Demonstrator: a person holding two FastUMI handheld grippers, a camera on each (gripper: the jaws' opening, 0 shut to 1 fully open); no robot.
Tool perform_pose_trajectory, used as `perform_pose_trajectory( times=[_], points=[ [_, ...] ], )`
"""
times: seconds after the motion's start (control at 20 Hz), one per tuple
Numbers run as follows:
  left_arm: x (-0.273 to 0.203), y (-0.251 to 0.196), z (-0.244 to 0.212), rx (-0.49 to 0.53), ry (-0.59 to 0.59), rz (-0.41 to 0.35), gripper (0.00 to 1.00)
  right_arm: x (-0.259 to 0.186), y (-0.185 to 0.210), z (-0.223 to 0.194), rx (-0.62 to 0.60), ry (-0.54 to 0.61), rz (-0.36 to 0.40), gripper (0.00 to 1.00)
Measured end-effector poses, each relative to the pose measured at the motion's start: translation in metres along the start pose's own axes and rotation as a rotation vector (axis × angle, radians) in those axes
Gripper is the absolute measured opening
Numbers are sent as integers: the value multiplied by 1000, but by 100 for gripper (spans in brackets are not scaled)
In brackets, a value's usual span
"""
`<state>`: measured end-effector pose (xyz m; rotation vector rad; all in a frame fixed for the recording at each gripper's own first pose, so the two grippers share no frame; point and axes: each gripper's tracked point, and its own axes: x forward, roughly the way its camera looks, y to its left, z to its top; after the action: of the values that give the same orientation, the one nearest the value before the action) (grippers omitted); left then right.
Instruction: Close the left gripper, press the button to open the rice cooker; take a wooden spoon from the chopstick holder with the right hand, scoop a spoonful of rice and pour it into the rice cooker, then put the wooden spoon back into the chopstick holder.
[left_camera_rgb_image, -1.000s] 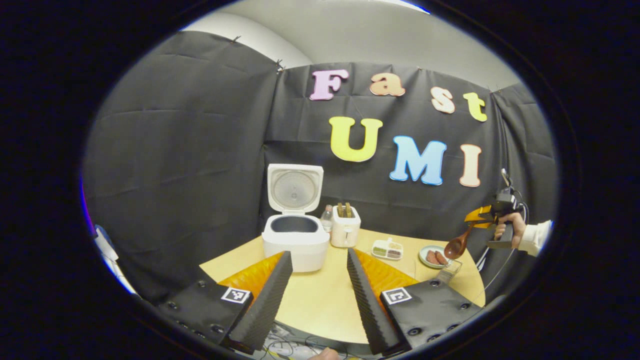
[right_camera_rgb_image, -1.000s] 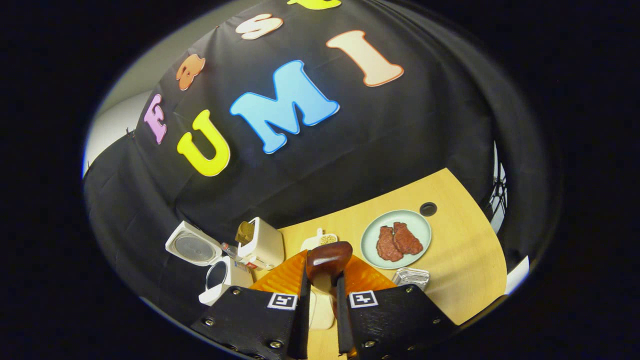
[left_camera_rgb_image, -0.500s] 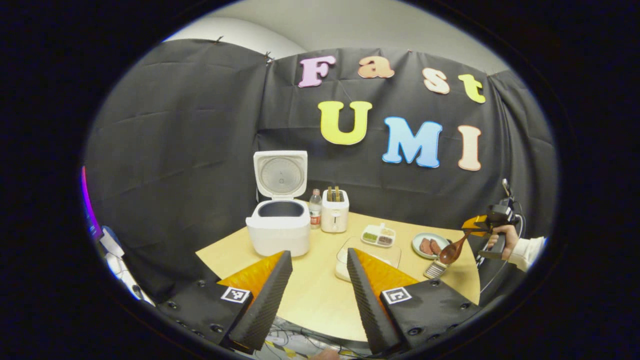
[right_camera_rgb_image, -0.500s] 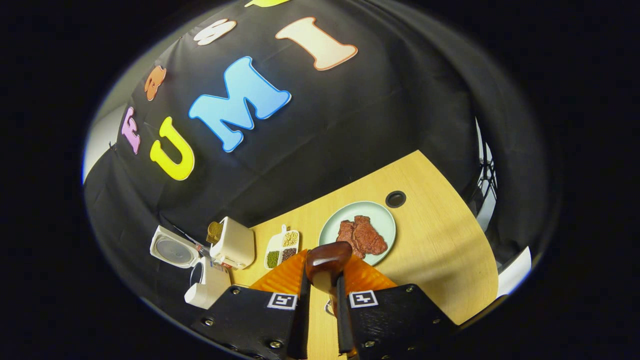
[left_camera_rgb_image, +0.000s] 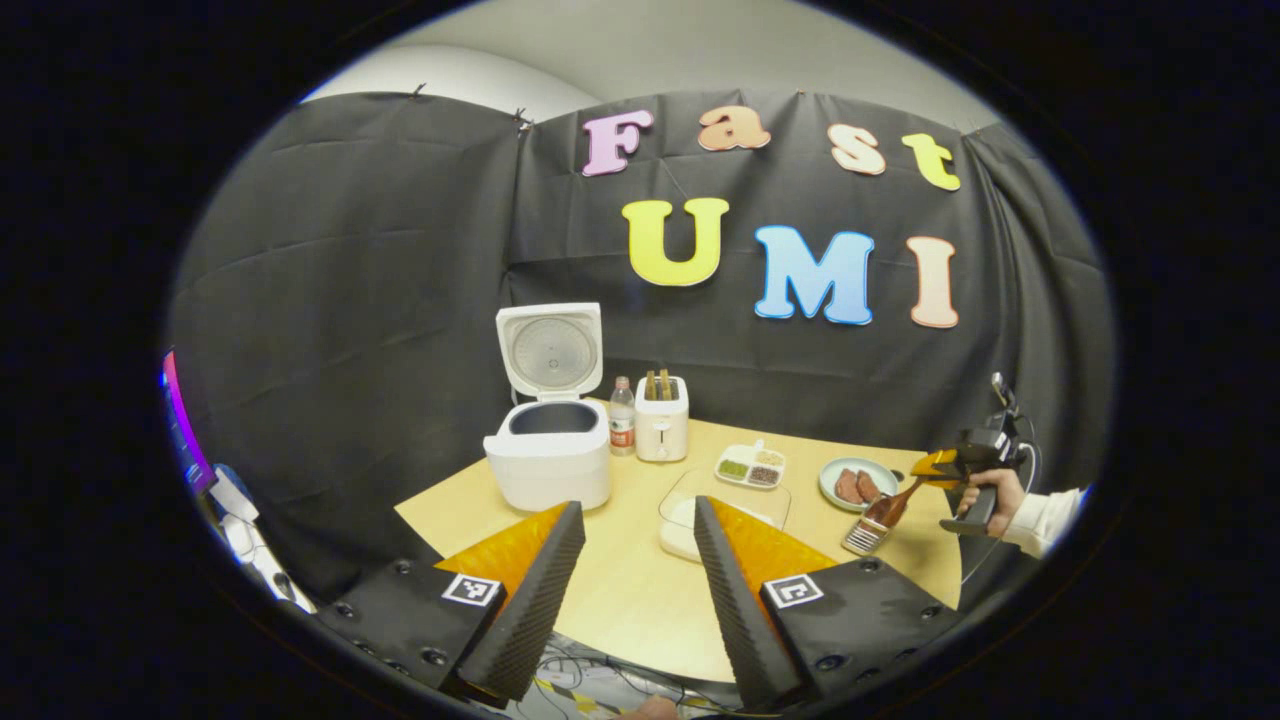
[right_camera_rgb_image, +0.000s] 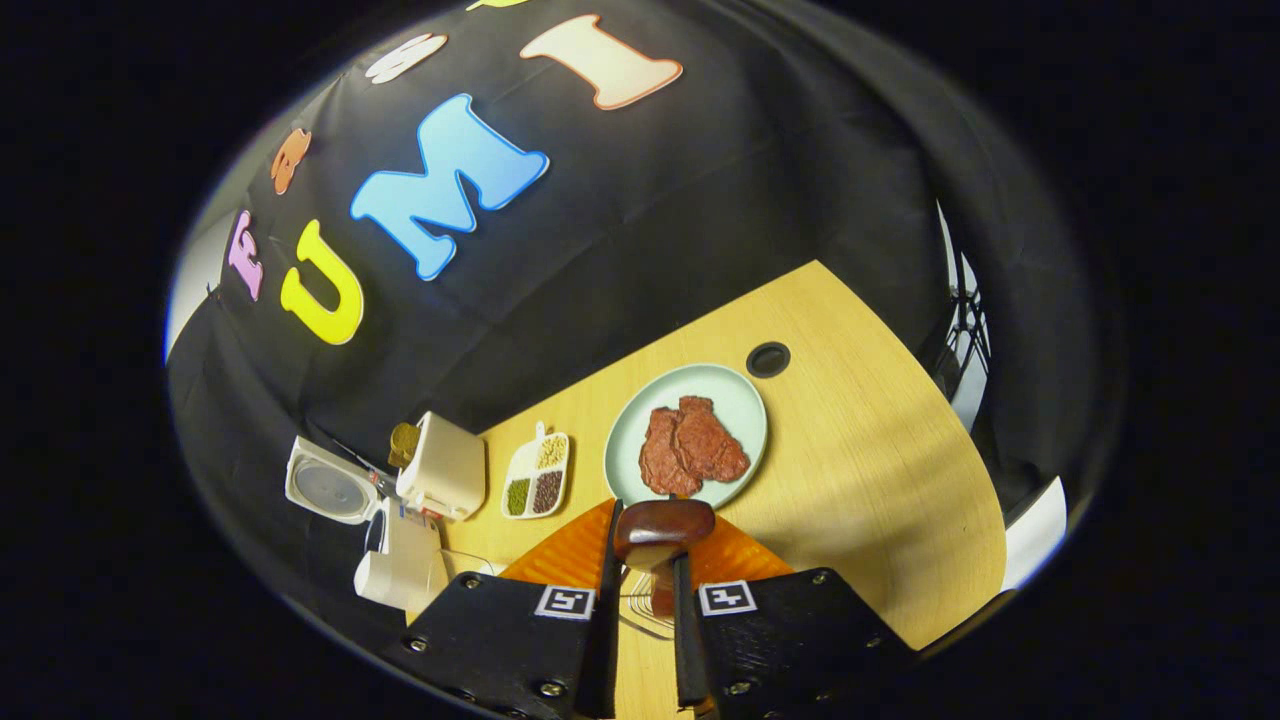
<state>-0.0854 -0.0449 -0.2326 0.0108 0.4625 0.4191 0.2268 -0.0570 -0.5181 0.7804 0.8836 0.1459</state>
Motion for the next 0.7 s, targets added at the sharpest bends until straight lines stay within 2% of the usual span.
perform_pose_trajectory(
  times=[0.25,0.5,0.55,0.6,0.65,0.7],
  points=[
    [-1,-6,-2,0,0,-6,75,-8,-10,-13,79,17,11,24],
    [0,-6,-3,-3,-1,-9,75,-18,-15,-19,63,32,28,23],
    [1,-6,-2,-2,-1,-10,75,-16,-17,-20,55,28,21,25],
    [2,-7,-2,-1,-2,-14,75,-18,-19,-14,48,18,13,35],
    [3,-8,-1,0,-3,-18,75,-17,-21,-16,48,17,5,30],
    [3,-10,0,2,-5,-23,75,-21,-21,-16,54,19,8,32]
  ],
)
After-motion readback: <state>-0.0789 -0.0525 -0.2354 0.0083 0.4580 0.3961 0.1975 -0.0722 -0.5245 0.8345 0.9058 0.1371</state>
